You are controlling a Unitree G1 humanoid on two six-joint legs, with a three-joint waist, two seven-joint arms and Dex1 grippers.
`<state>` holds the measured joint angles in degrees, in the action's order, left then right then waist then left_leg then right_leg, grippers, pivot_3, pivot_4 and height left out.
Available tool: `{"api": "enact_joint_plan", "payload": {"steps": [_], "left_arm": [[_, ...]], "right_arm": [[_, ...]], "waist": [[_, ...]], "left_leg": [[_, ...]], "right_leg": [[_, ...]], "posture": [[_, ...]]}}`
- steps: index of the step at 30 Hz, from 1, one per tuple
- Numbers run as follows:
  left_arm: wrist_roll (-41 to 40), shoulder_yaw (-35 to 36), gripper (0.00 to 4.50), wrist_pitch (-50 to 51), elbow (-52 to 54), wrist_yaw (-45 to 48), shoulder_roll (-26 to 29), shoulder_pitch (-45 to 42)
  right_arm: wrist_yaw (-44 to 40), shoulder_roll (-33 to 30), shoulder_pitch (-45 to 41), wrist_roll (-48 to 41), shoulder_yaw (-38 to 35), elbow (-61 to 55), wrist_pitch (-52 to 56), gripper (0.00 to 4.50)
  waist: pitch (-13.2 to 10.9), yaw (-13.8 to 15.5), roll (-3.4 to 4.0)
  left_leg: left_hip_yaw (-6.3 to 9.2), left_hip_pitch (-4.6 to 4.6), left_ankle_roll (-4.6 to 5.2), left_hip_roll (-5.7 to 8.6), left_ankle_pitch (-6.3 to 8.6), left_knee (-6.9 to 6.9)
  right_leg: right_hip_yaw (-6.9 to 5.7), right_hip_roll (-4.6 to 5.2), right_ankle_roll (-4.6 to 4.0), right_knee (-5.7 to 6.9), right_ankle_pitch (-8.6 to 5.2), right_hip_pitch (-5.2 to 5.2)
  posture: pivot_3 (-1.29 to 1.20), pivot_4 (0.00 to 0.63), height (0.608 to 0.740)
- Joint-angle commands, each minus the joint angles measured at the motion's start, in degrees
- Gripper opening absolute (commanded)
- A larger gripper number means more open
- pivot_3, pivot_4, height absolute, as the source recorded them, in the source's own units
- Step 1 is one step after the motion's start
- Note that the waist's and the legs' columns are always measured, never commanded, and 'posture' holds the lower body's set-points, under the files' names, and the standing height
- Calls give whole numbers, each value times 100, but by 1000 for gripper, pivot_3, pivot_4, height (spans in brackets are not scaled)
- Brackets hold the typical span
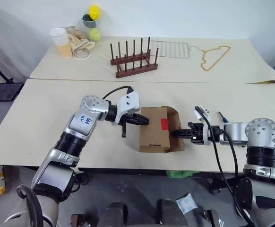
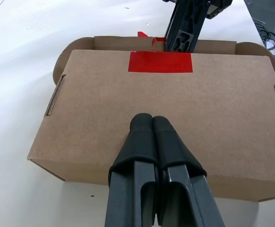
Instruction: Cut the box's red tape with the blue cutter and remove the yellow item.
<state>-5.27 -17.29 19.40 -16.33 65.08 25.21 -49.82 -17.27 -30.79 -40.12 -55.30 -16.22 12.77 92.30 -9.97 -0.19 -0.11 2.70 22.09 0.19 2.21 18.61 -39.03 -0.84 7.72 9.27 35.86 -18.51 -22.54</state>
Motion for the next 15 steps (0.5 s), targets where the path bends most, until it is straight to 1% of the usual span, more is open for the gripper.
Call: {"api": "enact_joint_plan", "payload": {"steps": [1, 6, 9, 15], "left_arm": [[168, -132, 0, 191, -228, -21, 69, 232], [198, -120, 0, 189, -281, -231, -118, 248], [200, -81, 0, 127, -357, -481, -355, 242], [223, 91, 0, -207, -715, -1066, -863, 127]], "right_arm": [[206, -433, -151, -104, 76, -316, 20, 27], [370, -934, -448, -419, 253, -417, 20, 27], [475, -1358, -627, -591, 494, -471, 20, 27], [771, -1972, -921, -910, 872, -445, 20, 27]], "waist": [[0, 3, 1], [-1, 92, 2], [-1, 186, 2], [-2, 232, 1]], "left_leg": [[0, 0, 0, 1, 0, 0], [7, 11, 1, 14, 0, 0], [7, 15, 5, 20, 2, -1], [16, 30, 26, 53, -2, -5]], "right_leg": [[0, 1, 0, 0, 0, -1], [-5, 16, 0, -3, 0, -5], [-8, 23, 0, -11, 0, -4], [-31, 58, 8, -26, 4, -2]], "posture": [[0, 150, 740], [0, 150, 740], [0, 150, 740], [0, 150, 740]]}}
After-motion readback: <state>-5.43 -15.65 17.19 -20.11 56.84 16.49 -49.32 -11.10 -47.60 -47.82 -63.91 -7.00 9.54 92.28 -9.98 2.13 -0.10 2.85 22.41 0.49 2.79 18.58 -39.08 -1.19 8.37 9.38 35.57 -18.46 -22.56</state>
